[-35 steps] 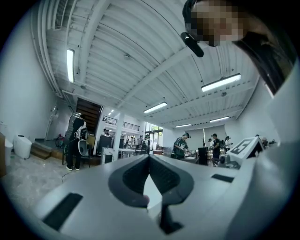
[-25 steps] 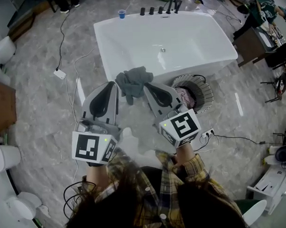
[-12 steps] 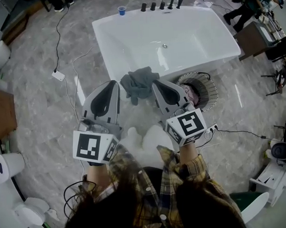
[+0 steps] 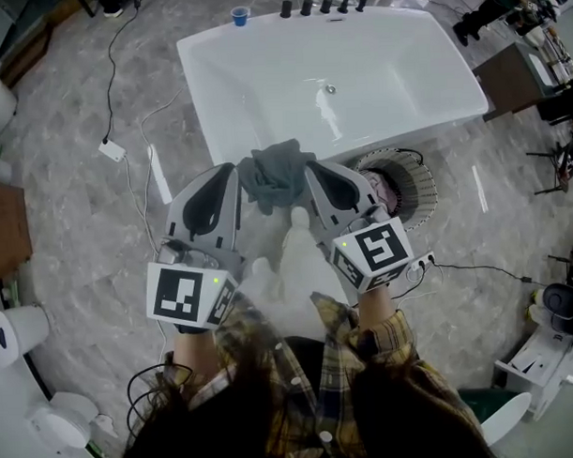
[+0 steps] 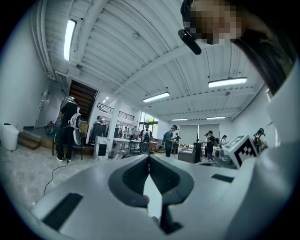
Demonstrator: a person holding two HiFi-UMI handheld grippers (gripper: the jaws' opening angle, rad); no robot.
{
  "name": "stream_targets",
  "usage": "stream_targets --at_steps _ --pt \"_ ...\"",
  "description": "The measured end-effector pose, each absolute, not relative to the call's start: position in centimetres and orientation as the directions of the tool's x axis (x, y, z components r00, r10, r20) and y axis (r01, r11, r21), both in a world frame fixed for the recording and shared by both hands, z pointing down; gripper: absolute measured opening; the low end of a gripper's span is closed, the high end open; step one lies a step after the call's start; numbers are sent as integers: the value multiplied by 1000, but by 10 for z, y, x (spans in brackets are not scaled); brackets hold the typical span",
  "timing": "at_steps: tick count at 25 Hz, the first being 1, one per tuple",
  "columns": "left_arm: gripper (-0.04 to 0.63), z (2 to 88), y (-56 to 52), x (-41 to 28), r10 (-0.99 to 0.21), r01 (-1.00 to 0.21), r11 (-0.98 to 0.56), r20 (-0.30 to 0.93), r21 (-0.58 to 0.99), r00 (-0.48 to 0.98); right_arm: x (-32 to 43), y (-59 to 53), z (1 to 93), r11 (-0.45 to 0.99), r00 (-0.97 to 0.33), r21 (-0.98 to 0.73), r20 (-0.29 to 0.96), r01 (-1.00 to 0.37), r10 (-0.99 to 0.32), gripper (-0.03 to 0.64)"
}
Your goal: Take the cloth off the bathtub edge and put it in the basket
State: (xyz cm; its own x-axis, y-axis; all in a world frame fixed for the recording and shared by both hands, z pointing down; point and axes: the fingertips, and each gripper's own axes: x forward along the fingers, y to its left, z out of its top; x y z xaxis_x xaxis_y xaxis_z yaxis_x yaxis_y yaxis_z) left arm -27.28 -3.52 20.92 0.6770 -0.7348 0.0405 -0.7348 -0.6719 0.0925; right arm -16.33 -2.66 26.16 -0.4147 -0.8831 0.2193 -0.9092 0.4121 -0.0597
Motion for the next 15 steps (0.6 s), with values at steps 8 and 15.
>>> stream_targets --at_steps 8,15 --pt "18 202 -105 -219 -749 -751 -658 47 57 661 -131 -96 265 485 -490 -79 231 -871 -841 17" --pt "18 181 -158 -169 -764 -764 -645 26 24 645 -108 -152 253 563 -565 -79 221 -823 -795 17"
